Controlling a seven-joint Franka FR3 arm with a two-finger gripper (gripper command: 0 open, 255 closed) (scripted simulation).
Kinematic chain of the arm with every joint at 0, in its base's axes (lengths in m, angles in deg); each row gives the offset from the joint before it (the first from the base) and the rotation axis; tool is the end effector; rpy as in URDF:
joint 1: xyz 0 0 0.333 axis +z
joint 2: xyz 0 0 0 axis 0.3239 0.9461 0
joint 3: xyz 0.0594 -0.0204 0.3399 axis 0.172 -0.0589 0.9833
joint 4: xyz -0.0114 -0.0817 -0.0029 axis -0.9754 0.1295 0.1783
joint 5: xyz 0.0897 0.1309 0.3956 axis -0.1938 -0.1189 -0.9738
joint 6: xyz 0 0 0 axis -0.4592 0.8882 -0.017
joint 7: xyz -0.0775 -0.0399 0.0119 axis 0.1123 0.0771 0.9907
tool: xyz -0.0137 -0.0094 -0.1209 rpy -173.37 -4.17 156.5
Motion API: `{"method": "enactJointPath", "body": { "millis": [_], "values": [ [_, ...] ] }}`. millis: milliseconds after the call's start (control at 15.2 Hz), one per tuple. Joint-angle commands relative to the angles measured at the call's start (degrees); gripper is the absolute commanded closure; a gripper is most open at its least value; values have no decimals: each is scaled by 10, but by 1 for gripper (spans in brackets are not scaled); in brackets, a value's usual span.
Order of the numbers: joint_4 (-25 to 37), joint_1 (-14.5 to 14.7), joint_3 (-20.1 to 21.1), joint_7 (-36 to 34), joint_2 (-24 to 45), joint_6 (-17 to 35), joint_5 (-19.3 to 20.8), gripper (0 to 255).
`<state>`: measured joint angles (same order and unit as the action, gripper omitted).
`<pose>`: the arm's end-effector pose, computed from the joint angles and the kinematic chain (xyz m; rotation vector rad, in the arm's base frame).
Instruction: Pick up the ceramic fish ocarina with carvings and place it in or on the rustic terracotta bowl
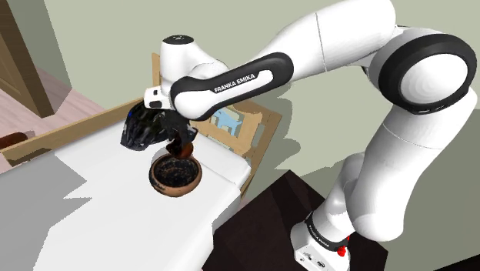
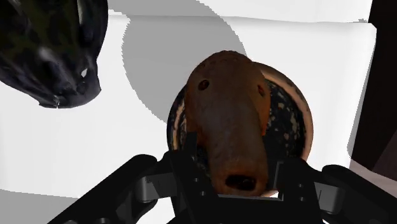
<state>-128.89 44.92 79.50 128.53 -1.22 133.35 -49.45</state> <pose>0.5440 0.2678 0.3478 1.7848 2.4868 -0.0541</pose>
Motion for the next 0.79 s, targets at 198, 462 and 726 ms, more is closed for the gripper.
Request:
{"method": "enactJointPath", "body": {
  "millis": [198, 462, 726],
  "values": [
    [-35, 23, 16, -44, -14, 17, 5, 255],
    [-45, 23, 15, -49, 5, 45, 8, 255],
    [-53, 23, 14, -53, 25, 73, 13, 255]
  ]
}}
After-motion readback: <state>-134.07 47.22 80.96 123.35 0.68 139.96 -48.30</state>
